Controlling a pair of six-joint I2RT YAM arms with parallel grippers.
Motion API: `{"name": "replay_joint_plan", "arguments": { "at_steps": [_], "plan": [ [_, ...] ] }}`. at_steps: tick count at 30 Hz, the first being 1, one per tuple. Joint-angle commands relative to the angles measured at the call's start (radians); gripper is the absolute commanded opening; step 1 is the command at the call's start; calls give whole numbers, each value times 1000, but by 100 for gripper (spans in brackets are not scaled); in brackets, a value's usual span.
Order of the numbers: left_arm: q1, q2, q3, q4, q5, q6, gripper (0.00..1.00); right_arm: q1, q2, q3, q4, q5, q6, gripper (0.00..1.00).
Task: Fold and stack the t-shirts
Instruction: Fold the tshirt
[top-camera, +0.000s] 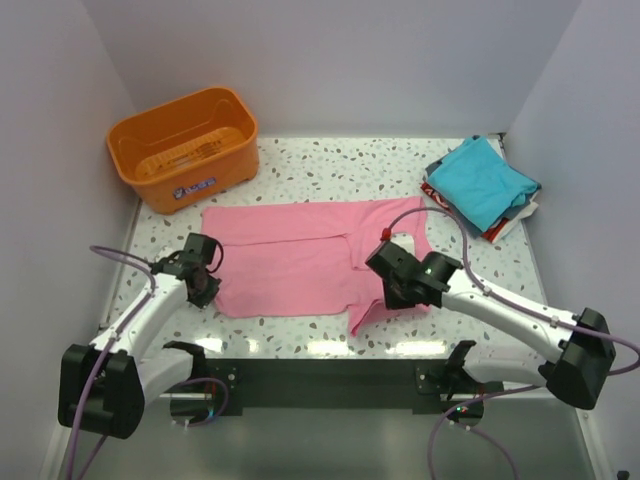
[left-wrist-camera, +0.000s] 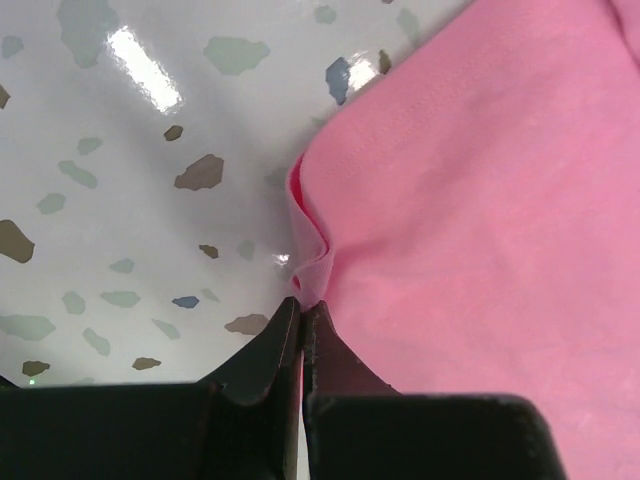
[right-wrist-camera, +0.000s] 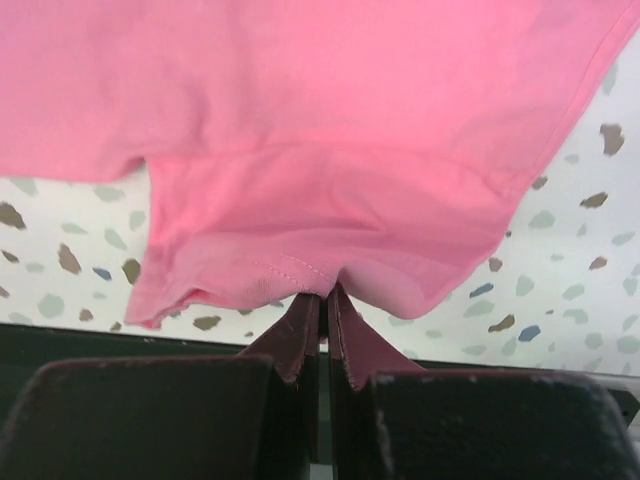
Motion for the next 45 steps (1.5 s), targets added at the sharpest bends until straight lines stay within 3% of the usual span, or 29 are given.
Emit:
{"name": "replay_joint_plan", "arguments": {
  "at_steps": [1,6,16,29,45],
  "plan": [
    [4,7,68,-32,-26,15,0,-57,39,81,51,51,-82,0],
    [4,65,132,-43,-38,18,0,-145,124,189,69,134,-140,0],
    [22,149,221,-44,-60,24,0,-272,280,377,137,113,-226,0],
    [145,211,278,8,-94,54,0,-416,453,534,125,117,-265,0],
    [176,349,344,66,-97,99,0,-504,632,709,120,102,-315,0]
  ]
}}
